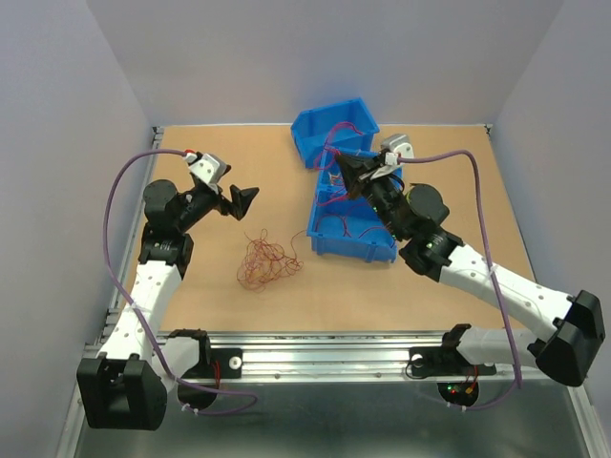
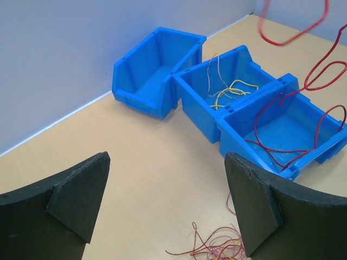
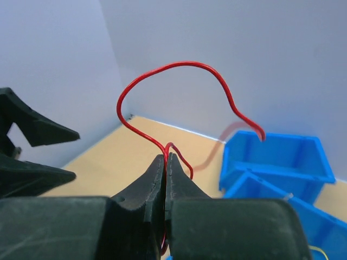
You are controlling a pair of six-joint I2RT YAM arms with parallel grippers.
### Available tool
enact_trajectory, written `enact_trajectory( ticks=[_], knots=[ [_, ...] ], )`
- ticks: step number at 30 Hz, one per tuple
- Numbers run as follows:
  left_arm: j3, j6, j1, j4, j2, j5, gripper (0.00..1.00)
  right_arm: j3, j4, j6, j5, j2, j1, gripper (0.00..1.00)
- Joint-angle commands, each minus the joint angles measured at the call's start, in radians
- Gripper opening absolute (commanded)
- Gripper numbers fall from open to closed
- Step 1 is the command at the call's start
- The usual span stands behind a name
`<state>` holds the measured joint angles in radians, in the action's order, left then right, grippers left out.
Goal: Untangle the cables
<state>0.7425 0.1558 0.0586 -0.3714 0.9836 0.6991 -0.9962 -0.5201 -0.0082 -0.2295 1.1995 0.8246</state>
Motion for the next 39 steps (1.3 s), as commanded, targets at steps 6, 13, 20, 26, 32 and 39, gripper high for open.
enact_trajectory(
  ticks=[6, 13, 20, 26, 32, 39],
  knots=[
    [-0.006, 0.019, -0.003, -0.055, 0.003, 0.054, 0.99, 0.165, 0.089, 0.005, -0.137, -0.121, -0.022, 0.01],
    [-0.002, 0.025, -0.003, -0.052, 0.016, 0.062, 0.99, 0.232, 0.158, 0.155, 0.11, -0.089, -0.192, 0.01],
    [0.003, 0.031, -0.003, -0.041, 0.023, 0.071, 0.99, 0.223, 0.31, 0.218, 0.307, 0.029, -0.255, 0.01],
    [0.011, 0.036, -0.003, -0.032, 0.03, 0.088, 0.99, 0.056, 0.502, 0.151, 0.416, 0.199, -0.311, 0.03],
    [0.014, 0.065, -0.005, -0.004, 0.041, 0.094, 0.99, -0.084, 0.643, 0.096, 0.489, 0.36, -0.352, 0.03],
    [0.015, 0.073, -0.003, -0.001, 0.053, 0.1, 0.99, -0.269, 0.768, 0.03, 0.476, 0.587, -0.354, 0.05]
  ],
)
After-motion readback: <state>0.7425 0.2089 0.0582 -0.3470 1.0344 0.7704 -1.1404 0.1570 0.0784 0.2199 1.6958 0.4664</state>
